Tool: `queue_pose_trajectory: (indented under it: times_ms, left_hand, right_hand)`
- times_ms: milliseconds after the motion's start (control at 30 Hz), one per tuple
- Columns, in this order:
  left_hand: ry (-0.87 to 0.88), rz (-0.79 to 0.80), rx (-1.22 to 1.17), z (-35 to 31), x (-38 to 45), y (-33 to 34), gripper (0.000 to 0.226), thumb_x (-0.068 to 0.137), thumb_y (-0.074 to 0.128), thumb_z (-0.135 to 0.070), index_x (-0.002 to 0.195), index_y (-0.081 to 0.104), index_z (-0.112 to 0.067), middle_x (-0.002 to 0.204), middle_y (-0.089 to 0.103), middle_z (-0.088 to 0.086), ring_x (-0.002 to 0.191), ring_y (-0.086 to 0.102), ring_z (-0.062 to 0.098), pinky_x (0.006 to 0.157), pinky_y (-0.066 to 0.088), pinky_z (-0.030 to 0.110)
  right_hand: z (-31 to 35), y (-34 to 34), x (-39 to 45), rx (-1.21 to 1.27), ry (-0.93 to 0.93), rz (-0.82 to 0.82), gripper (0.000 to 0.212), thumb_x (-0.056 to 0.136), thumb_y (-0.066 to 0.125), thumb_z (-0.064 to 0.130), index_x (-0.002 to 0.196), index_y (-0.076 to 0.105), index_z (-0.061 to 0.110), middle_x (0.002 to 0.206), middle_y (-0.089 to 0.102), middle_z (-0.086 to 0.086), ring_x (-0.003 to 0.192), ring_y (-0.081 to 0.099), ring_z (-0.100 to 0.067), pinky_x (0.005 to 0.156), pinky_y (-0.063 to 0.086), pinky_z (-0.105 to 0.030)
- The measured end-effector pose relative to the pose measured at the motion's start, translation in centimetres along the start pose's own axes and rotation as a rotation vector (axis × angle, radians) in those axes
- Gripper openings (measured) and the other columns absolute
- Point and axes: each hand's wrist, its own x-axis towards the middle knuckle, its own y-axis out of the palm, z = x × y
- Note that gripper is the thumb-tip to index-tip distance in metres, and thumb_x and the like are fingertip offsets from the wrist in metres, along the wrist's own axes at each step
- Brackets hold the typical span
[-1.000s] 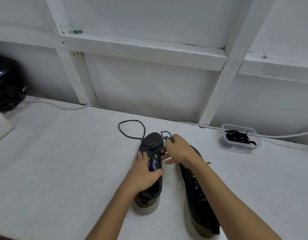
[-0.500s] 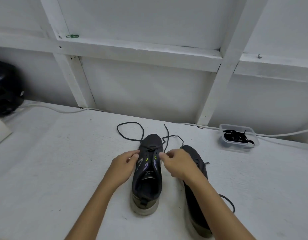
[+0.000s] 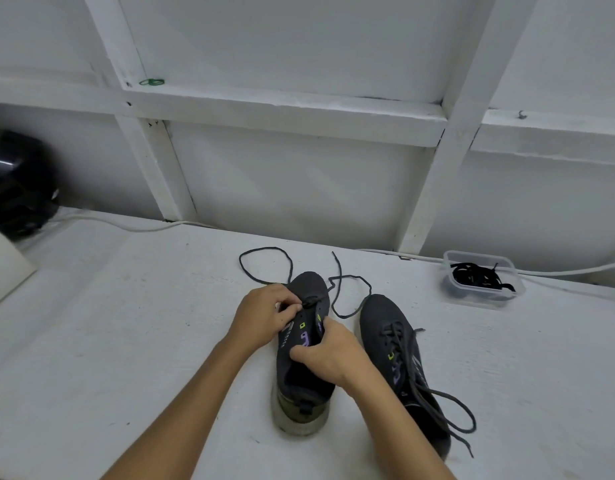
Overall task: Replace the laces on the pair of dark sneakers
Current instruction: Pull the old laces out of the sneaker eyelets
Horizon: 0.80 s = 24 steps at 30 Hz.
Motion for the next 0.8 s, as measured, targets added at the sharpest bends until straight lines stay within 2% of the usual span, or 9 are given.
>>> queue_pose_trajectory:
  times_ms: [167,267,333,400,467,567,633,800]
  left_hand:
    - [-0.029,0.119,0.117,0.0,0.7,-0.8,0.006,0.098,0.055,-0.026,0.094,0.053,-0.029,0.086,0.061,-0.014,0.080,0.058,0.007,0.065,0.043,0.022]
    - [-0.061,0.198,0.102,-0.4,1.8,-1.6,0.004,0.102,0.049,-0.026,0.099,0.052,-0.025,0.088,0.063,-0.007,0.080,0.061,0.012,0.066,0.049,0.027]
    - [-0.095,0.183,-0.004,-0.4,1.9,-1.7,0.005,0.101,0.054,-0.024,0.097,0.055,-0.028,0.091,0.065,-0.008,0.085,0.063,0.008,0.070,0.049,0.021]
    - [-0.156,0.128,-0.128,0.0,1.3,-1.5,0.007,0.096,0.063,-0.028,0.093,0.060,-0.032,0.088,0.067,-0.013,0.087,0.063,-0.001,0.067,0.044,0.009]
    - [-0.205,0.089,-0.265,0.4,0.4,-1.2,0.010,0.088,0.073,-0.030,0.093,0.065,-0.034,0.085,0.070,-0.016,0.088,0.064,-0.006,0.068,0.046,0.005]
    - [-0.196,0.014,-0.326,0.5,-0.7,0.0,0.014,0.084,0.080,-0.021,0.092,0.073,-0.030,0.088,0.073,-0.013,0.088,0.066,-0.003,0.078,0.053,0.012]
    - [-0.185,-0.012,-0.246,0.2,-0.7,0.3,0.008,0.090,0.073,-0.019,0.091,0.071,-0.026,0.089,0.072,-0.013,0.085,0.066,-0.001,0.078,0.052,0.016]
    - [-0.155,0.076,-0.152,-0.5,0.9,-1.4,0.009,0.104,0.048,-0.022,0.097,0.052,-0.023,0.080,0.072,-0.008,0.077,0.067,-0.001,0.077,0.052,0.024]
  right_hand:
    - [0.5,-0.4,0.2,-0.081,-0.046,0.012,0.044,0.080,0.070,0.029,0.119,0.051,0.021,0.112,0.064,0.002,0.099,0.063,-0.015,0.088,0.056,-0.033]
    - [0.6,0.5,0.2,-0.199,-0.081,-0.046,0.068,0.084,0.064,0.035,0.143,0.037,0.016,0.133,0.055,-0.003,0.118,0.058,-0.025,0.100,0.052,-0.044]
    - [0.5,0.9,0.2,-0.269,-0.090,-0.092,0.080,0.086,0.066,0.044,0.151,0.030,0.015,0.142,0.048,-0.004,0.125,0.053,-0.027,0.102,0.049,-0.045]
    - [0.3,1.1,0.3,-0.267,-0.095,-0.104,0.089,0.084,0.070,0.054,0.152,0.029,0.014,0.145,0.046,-0.003,0.129,0.050,-0.027,0.103,0.048,-0.044]
    - [0.2,1.1,0.5,-0.263,-0.105,-0.108,0.090,0.083,0.071,0.054,0.152,0.029,0.014,0.145,0.047,-0.003,0.130,0.050,-0.026,0.103,0.048,-0.042]
    - [0.1,1.1,0.6,-0.260,-0.124,-0.125,0.085,0.085,0.071,0.048,0.152,0.030,0.014,0.143,0.050,-0.003,0.127,0.052,-0.025,0.101,0.049,-0.040]
    - [0.0,1.1,0.6,-0.257,-0.127,-0.134,0.084,0.085,0.071,0.046,0.151,0.031,0.015,0.140,0.051,-0.004,0.126,0.053,-0.025,0.100,0.050,-0.039]
    - [-0.1,1.3,0.6,-0.259,-0.128,-0.133,0.083,0.086,0.069,0.044,0.154,0.030,0.016,0.146,0.049,-0.004,0.129,0.052,-0.027,0.104,0.048,-0.042]
